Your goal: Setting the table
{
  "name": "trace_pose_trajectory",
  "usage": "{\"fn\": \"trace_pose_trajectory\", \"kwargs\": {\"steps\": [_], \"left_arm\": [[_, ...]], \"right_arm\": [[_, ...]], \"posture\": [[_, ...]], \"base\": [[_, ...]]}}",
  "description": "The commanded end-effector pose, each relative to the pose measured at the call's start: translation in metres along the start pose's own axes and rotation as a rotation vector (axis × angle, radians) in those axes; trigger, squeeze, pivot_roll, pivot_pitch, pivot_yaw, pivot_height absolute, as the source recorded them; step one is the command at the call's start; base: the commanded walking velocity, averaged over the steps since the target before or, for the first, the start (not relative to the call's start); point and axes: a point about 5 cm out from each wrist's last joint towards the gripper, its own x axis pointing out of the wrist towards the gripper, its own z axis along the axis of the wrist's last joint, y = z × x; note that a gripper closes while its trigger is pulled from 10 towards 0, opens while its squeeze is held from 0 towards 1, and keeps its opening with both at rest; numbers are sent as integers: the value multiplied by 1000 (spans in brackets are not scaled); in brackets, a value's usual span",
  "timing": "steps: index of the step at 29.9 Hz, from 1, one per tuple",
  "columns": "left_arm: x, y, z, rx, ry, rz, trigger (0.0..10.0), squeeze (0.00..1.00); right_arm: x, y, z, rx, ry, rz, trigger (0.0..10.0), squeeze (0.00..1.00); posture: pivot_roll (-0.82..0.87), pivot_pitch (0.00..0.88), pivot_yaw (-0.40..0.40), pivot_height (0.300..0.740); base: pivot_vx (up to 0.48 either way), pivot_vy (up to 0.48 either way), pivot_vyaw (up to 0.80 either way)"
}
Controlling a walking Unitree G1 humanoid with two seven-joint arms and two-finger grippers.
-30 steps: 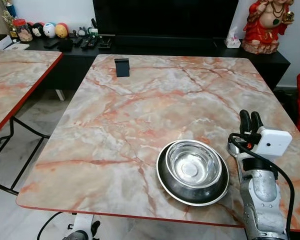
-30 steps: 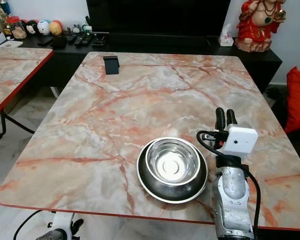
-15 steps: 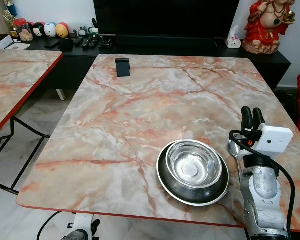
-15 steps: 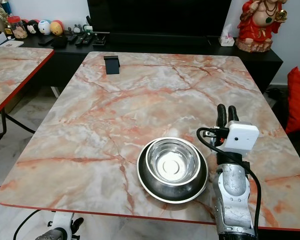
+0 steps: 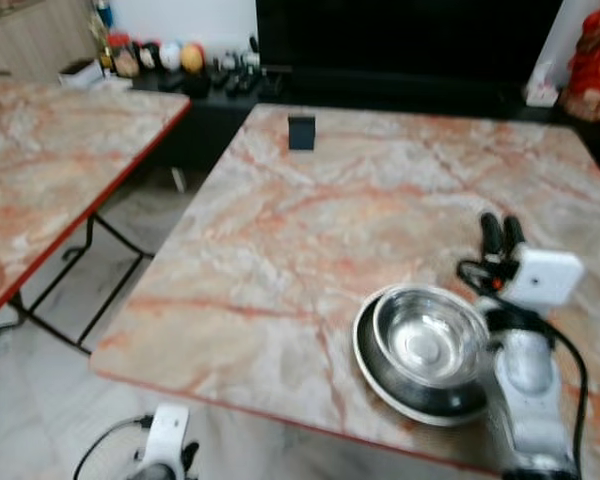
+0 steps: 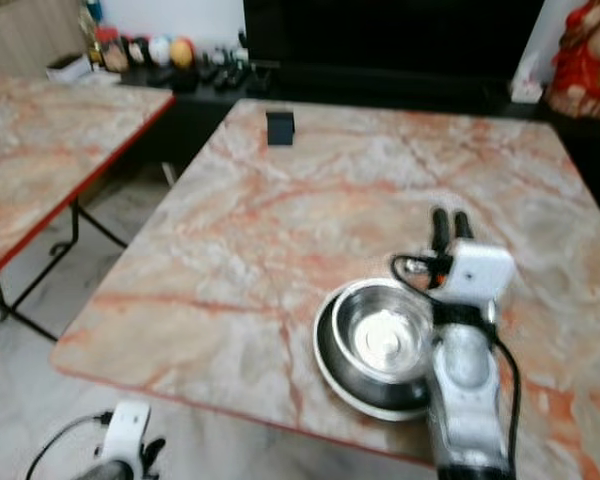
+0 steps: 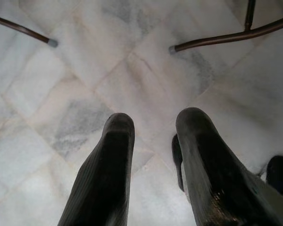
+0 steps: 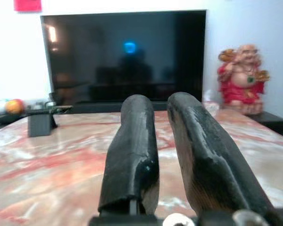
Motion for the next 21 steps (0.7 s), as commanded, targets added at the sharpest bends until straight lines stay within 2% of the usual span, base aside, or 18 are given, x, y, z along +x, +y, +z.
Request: {"fn": "trace_pose_trajectory", "kwargs": {"steps": [1, 21], "left_arm": [[-1, 5, -2, 10, 14, 8, 10000, 0], [-1, 2, -4, 13, 24, 0, 10000, 0]], "right_arm": [[1, 5, 1, 13, -7, 14, 10000, 0], [5, 12, 0, 23, -2, 42, 10000, 0]], "posture": [[-20, 0, 9, 731], [-22, 0, 7, 731]], "base": [[0, 311, 0], [0, 378, 0]]}}
